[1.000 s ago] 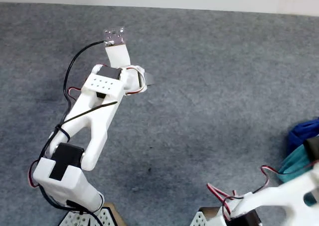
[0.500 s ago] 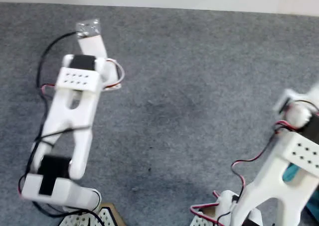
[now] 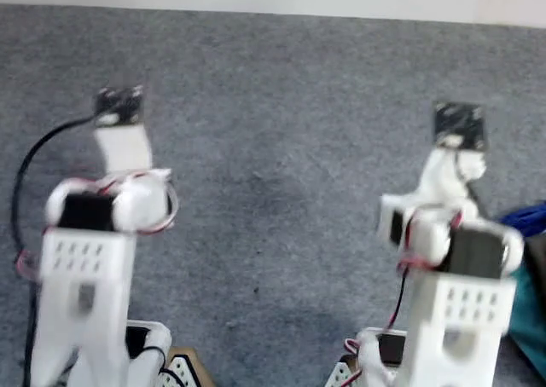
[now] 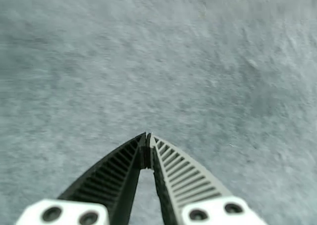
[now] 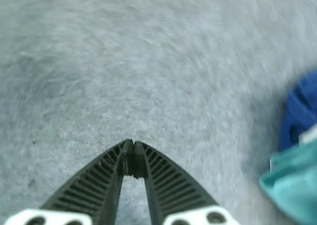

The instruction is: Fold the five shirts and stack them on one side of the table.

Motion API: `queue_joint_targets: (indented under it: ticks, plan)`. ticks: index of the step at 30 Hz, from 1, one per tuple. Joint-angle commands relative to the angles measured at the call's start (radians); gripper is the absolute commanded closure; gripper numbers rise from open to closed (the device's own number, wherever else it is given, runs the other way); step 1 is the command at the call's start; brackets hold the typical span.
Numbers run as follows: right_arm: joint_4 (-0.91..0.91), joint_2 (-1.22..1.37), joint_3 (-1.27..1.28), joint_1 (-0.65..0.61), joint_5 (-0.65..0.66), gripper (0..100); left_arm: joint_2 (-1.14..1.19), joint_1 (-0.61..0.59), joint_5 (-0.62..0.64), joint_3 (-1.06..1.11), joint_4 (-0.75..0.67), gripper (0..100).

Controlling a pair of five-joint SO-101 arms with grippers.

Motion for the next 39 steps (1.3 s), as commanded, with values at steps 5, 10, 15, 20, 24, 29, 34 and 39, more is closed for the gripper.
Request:
queue_joint_targets:
  ticks: [5,10,15,20,24,29,34,39]
  plan:
    - [-0.246,-0.42,0.481,-0.061,0.115,98.9,-0.332,-0.065,-0.095,0.274,-0.057,97]
    - [-0.398,-0.57,0.757,-0.061,0.115,98.9,-0.536,-0.07,-0.109,0.509,-0.193,97]
    - [-0.44,-0.668,0.951,-0.059,0.115,98.9,-0.789,-0.07,-0.109,0.694,-0.212,97]
    - [-0.432,-0.763,1.122,-0.056,0.115,98.9,-0.977,-0.07,-0.109,0.835,-0.212,97]
    - [-0.371,-0.854,1.221,-0.056,0.115,98.9,-0.929,-0.07,-0.109,0.881,-0.212,97]
    - [-0.328,-0.871,1.26,-0.056,0.115,98.9,-0.941,-0.07,-0.109,0.98,-0.21,97]
    - [-0.331,-0.871,1.299,-0.053,0.12,99.0,-0.941,-0.07,-0.11,1.032,-0.21,97]
    - [-0.332,-0.869,1.307,0.027,0.121,99.0,-0.941,-0.07,-0.11,1.036,-0.18,97]
